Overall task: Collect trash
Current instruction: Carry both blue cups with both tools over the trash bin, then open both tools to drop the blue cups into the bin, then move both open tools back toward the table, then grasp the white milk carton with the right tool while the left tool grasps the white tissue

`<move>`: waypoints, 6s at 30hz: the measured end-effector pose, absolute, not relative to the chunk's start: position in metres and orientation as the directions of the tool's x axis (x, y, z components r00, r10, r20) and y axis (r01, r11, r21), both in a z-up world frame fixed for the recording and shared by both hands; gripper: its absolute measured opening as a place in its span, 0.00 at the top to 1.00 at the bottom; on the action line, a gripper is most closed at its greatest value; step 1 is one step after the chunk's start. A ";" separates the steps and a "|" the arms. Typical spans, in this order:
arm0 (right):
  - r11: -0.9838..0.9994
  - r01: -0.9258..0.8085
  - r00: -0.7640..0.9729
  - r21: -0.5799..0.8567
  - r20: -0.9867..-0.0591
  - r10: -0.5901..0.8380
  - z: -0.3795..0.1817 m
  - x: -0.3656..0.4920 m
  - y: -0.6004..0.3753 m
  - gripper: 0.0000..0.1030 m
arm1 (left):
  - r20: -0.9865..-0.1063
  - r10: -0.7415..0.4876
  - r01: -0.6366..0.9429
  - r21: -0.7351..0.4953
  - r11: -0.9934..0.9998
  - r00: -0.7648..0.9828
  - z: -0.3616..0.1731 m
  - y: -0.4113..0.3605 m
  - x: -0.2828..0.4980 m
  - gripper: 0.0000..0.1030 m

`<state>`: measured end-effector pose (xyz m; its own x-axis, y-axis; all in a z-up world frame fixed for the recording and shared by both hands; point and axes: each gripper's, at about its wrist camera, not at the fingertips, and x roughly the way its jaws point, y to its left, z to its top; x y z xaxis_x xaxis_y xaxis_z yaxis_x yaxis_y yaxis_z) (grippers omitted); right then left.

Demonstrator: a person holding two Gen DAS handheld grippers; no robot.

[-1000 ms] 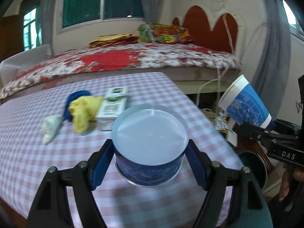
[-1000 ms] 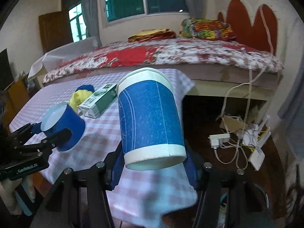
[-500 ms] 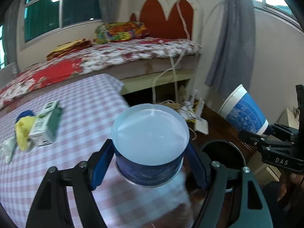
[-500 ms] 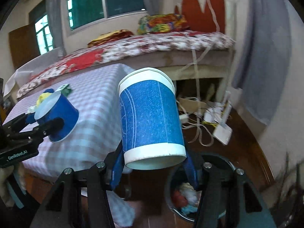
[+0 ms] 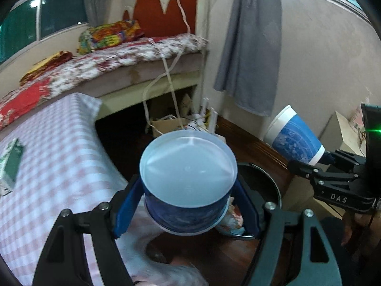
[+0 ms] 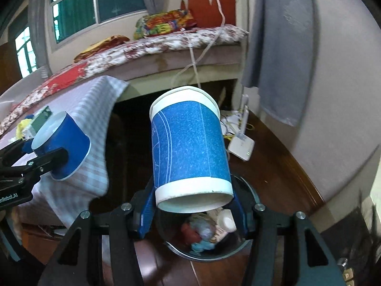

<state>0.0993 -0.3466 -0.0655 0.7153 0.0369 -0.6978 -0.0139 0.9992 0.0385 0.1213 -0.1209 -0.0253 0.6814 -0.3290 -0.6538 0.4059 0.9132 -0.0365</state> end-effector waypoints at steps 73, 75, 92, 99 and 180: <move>0.979 0.200 0.594 0.029 -0.798 -0.098 -0.144 0.118 -0.411 0.00 | -0.780 -0.280 0.411 -0.033 0.911 0.559 -0.077 -0.189 0.157 0.00; 0.980 0.196 0.612 0.034 -0.785 -0.095 -0.135 0.118 -0.407 0.00 | -0.768 -0.286 0.403 -0.040 0.915 0.573 -0.069 -0.187 0.155 0.00; 0.996 0.086 0.725 0.015 -0.687 -0.052 -0.064 0.127 -0.350 0.00 | -0.674 -0.262 0.307 -0.056 0.950 0.690 -0.015 -0.131 0.144 0.00; 1.000 -0.010 0.757 0.010 -0.654 0.014 -0.041 0.132 -0.304 0.00 | -0.644 -0.217 0.213 -0.085 0.973 0.734 -0.001 -0.080 0.138 0.00; 0.815 -0.579 0.523 0.025 -0.756 0.395 -0.053 0.266 0.131 0.41 | -0.694 0.088 -0.334 -0.228 0.915 0.715 -0.038 0.318 0.163 0.68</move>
